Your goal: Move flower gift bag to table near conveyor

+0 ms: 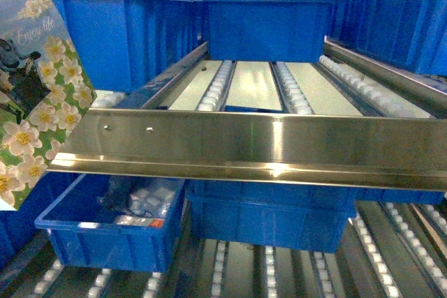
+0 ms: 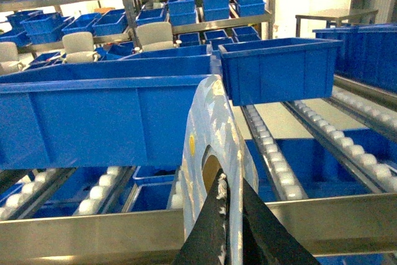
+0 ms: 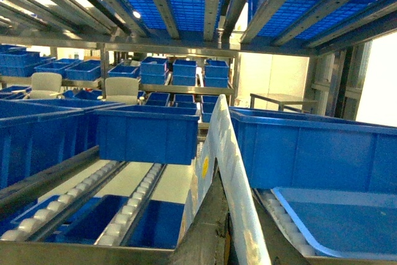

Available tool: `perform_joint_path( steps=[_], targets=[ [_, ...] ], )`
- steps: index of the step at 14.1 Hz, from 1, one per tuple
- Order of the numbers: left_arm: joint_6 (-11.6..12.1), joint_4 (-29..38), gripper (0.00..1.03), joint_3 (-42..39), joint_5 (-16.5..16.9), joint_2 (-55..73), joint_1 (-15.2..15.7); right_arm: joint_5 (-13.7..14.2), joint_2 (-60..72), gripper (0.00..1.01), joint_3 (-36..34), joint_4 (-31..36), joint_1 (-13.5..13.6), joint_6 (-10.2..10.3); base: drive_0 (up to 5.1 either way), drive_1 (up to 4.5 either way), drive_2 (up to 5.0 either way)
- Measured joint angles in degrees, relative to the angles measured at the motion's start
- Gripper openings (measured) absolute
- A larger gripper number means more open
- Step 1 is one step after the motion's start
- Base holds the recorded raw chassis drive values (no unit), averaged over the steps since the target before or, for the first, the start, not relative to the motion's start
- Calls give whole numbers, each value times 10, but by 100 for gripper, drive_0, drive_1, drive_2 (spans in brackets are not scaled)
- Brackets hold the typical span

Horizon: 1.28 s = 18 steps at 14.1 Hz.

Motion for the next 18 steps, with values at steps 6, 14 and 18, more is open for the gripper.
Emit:
perform_joint_path(
  steps=[6,14,18],
  targets=[
    [0,0,2,0,0,0,0,0,0,2,0,-1,0,0,0,0,0],
    [0,-1,2,0,0,0,0,0,0,2,0,-1,0,0,0,0,0],
    [0,0,2,0,0,0,0,0,0,2,0,0,0,0,0,0,0]
  ],
)
